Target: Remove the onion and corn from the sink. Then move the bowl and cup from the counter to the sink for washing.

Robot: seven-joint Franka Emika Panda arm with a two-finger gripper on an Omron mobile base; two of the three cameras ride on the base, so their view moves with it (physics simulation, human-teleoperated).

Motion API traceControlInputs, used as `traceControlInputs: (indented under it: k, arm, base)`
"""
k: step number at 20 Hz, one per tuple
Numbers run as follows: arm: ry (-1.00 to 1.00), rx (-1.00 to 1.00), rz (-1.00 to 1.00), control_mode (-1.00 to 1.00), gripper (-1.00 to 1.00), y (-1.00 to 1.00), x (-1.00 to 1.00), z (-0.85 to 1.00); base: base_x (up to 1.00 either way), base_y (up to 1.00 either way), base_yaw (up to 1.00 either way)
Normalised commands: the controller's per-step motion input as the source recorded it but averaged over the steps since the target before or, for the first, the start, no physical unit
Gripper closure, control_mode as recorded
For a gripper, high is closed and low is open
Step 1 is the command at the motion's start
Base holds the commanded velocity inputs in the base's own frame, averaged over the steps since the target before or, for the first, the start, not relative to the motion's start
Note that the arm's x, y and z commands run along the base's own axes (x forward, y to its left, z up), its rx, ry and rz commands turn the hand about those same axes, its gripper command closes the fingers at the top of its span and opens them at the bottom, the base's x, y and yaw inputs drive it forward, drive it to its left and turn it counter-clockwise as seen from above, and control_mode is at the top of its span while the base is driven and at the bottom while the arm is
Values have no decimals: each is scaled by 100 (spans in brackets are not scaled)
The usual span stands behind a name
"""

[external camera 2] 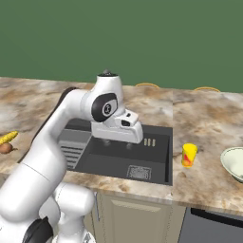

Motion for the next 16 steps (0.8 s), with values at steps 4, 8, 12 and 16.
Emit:
traceControlInputs:
  k: [4,8,12,16]
  arm:
    - [4,-9,11,-100,-100,-28,0,11]
    - [5,-4,13,-100,-100,-31,1,5]
    - [0,0,19,-100,-100,-31,1,0]
    - [0,0,21,-100,-100,-29,3,0]
  base:
    - [0,0,0]
    - [0,0,0]
    - [0,0,0]
    - [0,0,0]
